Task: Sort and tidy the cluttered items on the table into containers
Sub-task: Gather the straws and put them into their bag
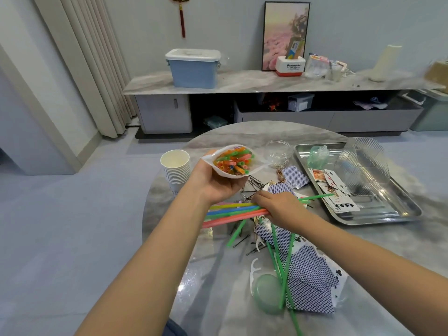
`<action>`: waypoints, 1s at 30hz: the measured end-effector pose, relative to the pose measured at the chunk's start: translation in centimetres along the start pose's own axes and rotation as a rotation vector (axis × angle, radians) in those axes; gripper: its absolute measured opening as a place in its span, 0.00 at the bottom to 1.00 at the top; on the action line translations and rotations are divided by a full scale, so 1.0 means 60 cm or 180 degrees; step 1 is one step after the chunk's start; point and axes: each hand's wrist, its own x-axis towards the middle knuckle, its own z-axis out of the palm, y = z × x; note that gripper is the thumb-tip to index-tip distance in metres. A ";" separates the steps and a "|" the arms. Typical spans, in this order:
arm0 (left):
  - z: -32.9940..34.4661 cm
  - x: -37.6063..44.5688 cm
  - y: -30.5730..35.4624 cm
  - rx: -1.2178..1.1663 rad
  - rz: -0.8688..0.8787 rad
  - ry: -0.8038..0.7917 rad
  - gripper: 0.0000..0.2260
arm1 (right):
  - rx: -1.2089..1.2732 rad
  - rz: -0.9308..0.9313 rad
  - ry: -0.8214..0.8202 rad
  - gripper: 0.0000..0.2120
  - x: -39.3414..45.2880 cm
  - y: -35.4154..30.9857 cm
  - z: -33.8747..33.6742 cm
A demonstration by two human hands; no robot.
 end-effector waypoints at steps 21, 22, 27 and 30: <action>0.030 -0.021 -0.056 0.0190 -0.0070 0.0087 0.12 | 0.2173 0.2999 -0.1684 0.08 -0.156 0.055 -0.093; 0.028 -0.021 -0.063 0.0164 -0.0104 0.0094 0.12 | 0.2577 0.3251 -0.1491 0.08 -0.163 0.057 -0.088; 0.029 -0.026 -0.084 0.0125 -0.0122 0.0114 0.13 | 0.4629 0.4060 -0.0931 0.08 -0.169 0.045 -0.079; 0.027 -0.026 -0.081 0.0168 -0.0077 0.0100 0.11 | 0.4597 0.4270 -0.0652 0.05 -0.155 0.024 -0.062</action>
